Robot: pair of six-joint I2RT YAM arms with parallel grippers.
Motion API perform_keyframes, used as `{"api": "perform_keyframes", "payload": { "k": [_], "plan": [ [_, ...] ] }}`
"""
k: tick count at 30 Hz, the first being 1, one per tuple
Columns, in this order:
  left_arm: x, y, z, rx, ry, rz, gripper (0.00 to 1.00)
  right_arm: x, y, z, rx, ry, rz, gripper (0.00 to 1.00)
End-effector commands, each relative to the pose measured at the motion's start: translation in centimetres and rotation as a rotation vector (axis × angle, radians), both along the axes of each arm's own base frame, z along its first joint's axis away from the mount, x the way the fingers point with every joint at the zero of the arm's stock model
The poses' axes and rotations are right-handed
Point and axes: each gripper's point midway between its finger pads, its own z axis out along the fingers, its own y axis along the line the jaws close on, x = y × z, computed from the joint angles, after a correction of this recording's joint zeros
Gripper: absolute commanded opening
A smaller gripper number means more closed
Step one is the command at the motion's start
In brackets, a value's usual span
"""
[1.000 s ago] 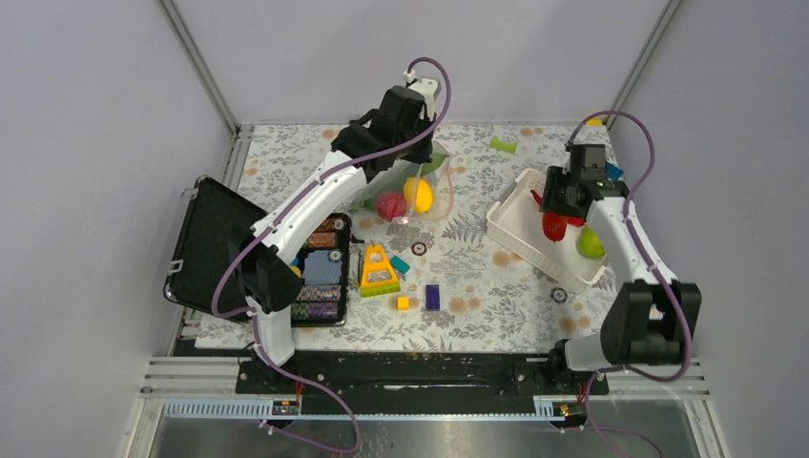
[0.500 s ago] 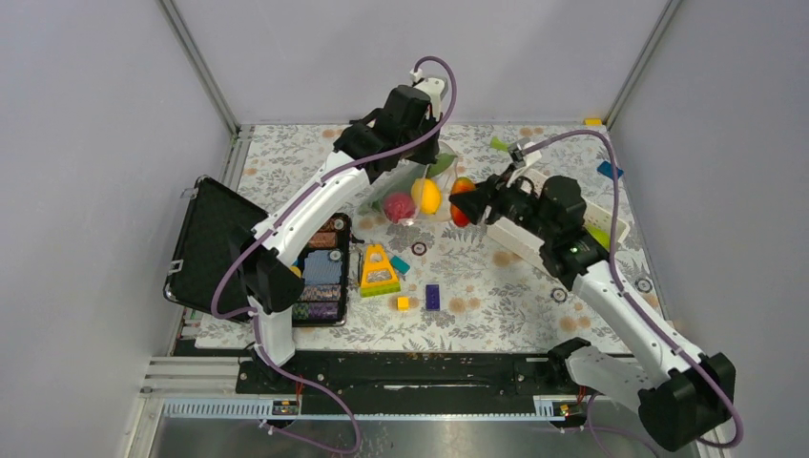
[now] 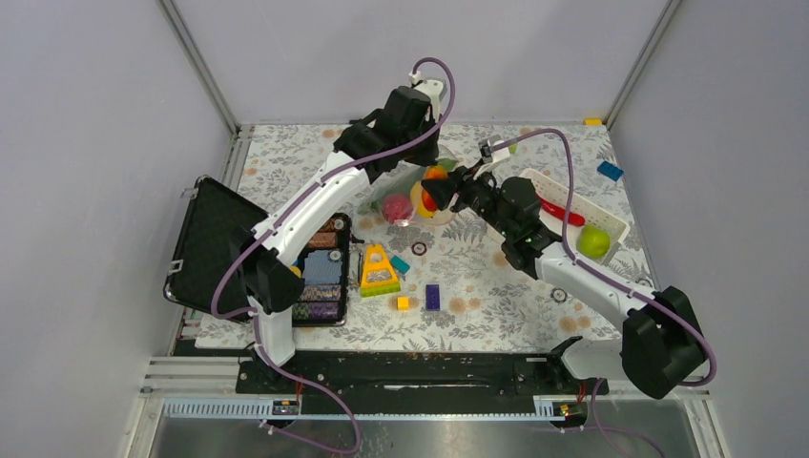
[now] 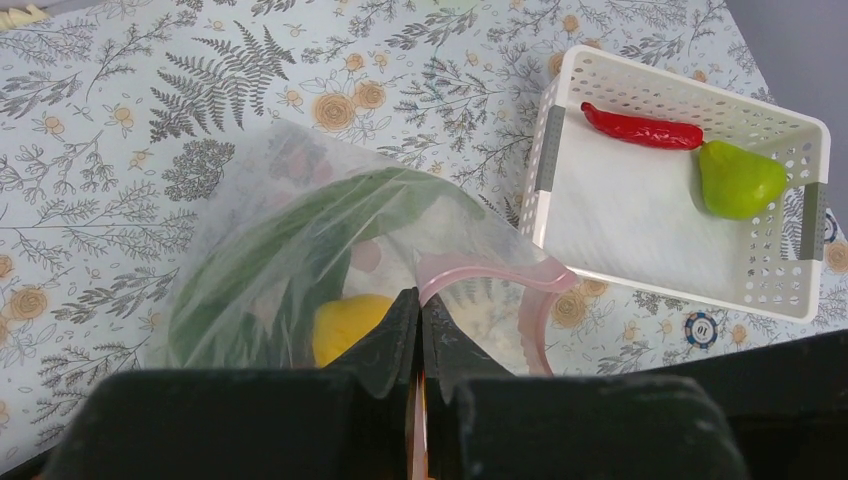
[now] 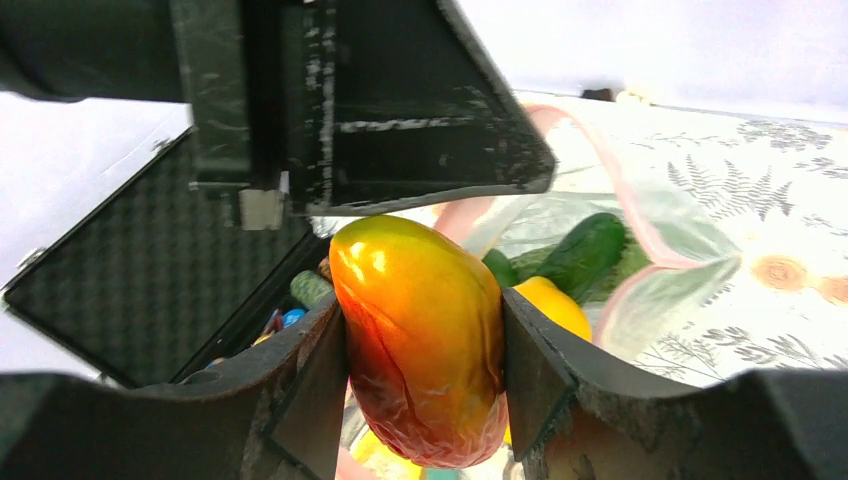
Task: Place the food in the zip-top bag and seal the zipper
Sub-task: Place the fake fruit in the zipper food storage bag.
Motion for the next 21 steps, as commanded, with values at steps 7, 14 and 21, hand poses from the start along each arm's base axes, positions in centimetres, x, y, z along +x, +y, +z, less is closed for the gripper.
{"api": "perform_keyframes", "payload": {
  "k": [7, 14, 21],
  "plan": [
    [-1.6, 0.1, 5.4, -0.109, -0.072, -0.032, 0.00, 4.1, -3.9, -0.4, -0.058, 0.046, -0.346, 0.19],
    [-3.4, -0.6, 9.3, -0.201, -0.096, -0.097, 0.00, 4.8, -4.9, 2.2, -0.108, 0.051, -0.464, 0.23],
    [-5.8, -1.2, 13.6, -0.332, -0.118, -0.150, 0.00, 4.2, -5.8, 5.2, -0.139, 0.139, -0.509, 0.34]
  ]
}}
